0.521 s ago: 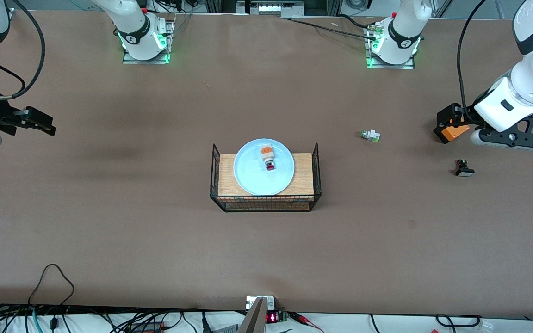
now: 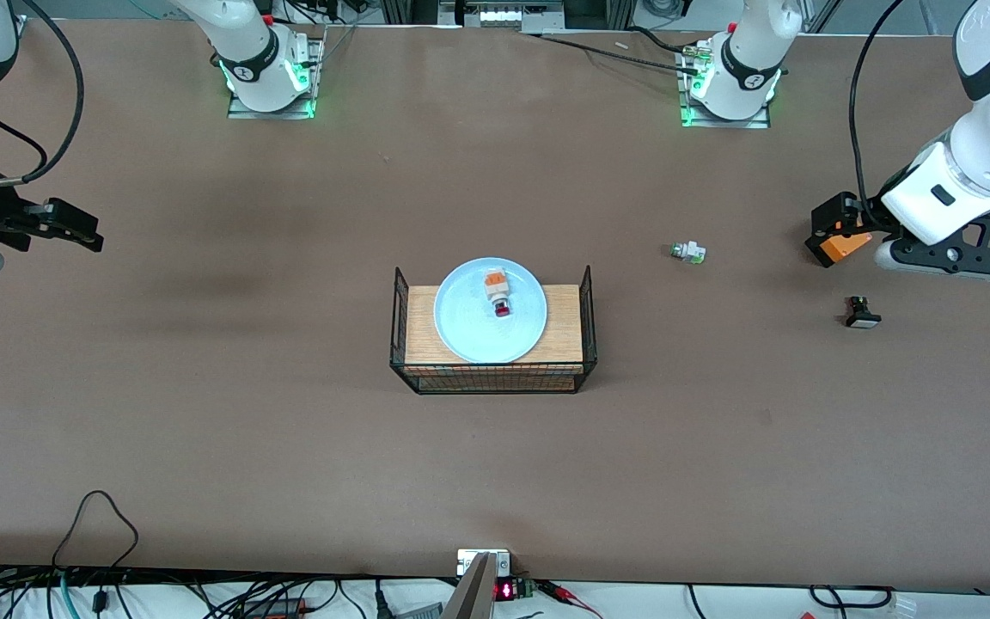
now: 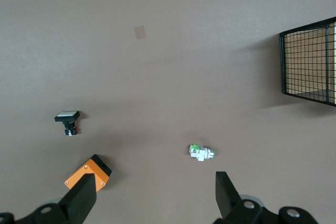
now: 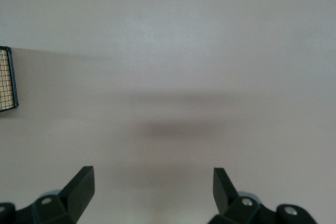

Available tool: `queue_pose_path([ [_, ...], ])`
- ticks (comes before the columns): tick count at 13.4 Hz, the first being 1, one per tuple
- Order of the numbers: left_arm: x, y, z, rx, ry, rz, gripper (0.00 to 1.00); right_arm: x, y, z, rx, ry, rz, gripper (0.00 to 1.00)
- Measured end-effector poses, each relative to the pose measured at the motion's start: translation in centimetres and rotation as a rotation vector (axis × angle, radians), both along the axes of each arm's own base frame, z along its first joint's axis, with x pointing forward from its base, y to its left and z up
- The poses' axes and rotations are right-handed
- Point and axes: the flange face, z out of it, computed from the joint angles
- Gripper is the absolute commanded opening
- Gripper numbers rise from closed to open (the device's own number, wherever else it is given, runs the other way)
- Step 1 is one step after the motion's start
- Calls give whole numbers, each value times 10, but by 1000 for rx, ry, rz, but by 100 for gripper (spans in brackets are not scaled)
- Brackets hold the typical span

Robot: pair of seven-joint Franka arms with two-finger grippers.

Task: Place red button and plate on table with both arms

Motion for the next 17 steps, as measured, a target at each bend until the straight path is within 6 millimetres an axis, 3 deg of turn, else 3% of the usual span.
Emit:
queue_pose_path([
  [3,9,-40,11,-19,-19,-60,100,0,1,0,0,0,1,100],
  [7,2,-127,14,-98,-2,-138,100,0,2,0,0,0,4,100],
  [15,-25,-325,-34,-271,59,157,100,0,2,0,0,0,4,100],
  [16,-29,-362,-60,-290,42,202,100,0,2,0,0,0,4,100],
  [17,-27,-374,-74,-301,29,214,100,0,2,0,0,0,4,100],
])
